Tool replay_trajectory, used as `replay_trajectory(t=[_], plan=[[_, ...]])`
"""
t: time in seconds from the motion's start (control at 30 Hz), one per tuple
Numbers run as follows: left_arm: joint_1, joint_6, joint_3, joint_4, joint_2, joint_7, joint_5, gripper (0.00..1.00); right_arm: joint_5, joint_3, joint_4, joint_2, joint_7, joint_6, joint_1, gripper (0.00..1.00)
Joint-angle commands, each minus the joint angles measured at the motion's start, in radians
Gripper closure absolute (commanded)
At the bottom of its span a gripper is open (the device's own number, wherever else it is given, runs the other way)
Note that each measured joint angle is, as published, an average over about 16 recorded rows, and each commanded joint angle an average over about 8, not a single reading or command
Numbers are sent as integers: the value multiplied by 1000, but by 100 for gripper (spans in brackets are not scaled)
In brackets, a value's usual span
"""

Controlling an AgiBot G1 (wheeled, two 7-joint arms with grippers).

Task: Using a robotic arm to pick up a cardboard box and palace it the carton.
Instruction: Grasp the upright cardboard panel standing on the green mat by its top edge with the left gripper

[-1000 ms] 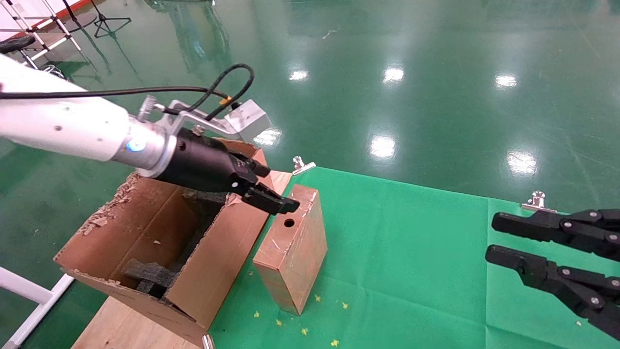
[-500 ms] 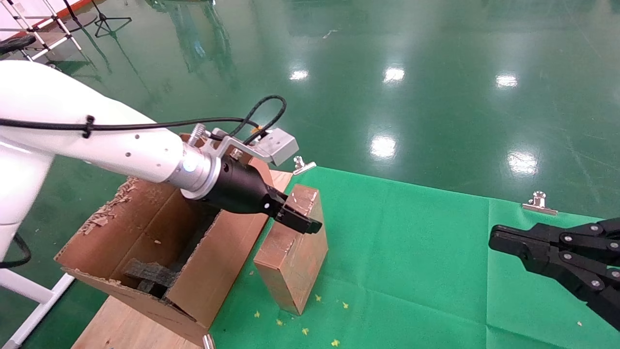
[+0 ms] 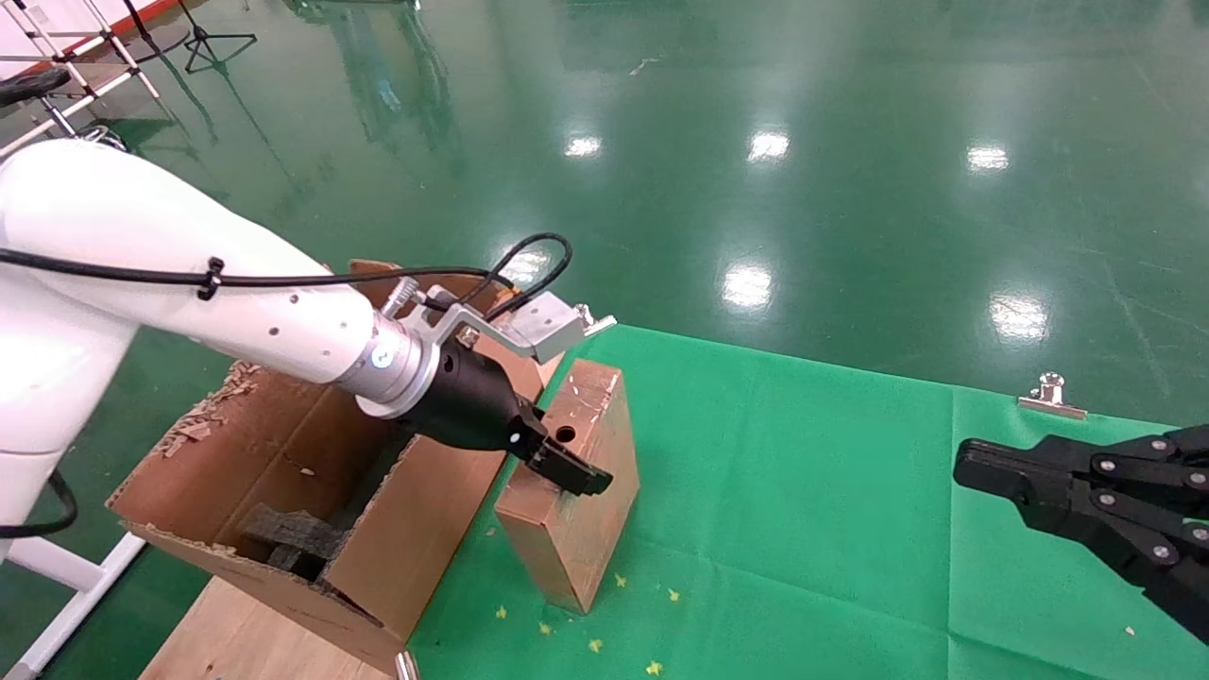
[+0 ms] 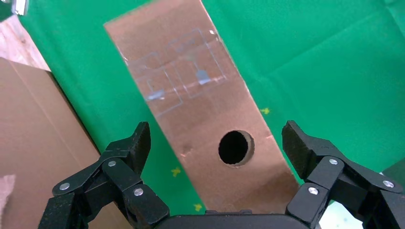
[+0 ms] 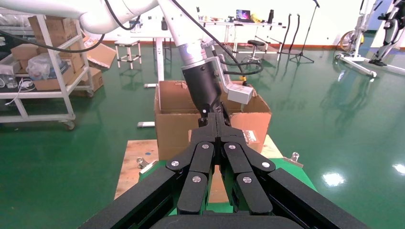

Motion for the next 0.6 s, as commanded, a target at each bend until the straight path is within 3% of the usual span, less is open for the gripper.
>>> replay_trajectory(t=[0.03, 0.2, 0.23, 0.6], plan=[[-2, 8, 7, 0, 2, 2, 9, 29, 0, 0, 0, 0, 0, 0, 0, 0], [-2, 6, 5, 0, 1, 1, 5, 91, 0, 0, 0, 0, 0, 0, 0, 0], [-2, 5, 4, 0, 1, 1, 4, 99, 0, 0, 0, 0, 0, 0, 0, 0], [-1, -2, -2, 0, 0, -1, -3, 100, 0, 0, 0, 0, 0, 0, 0, 0]])
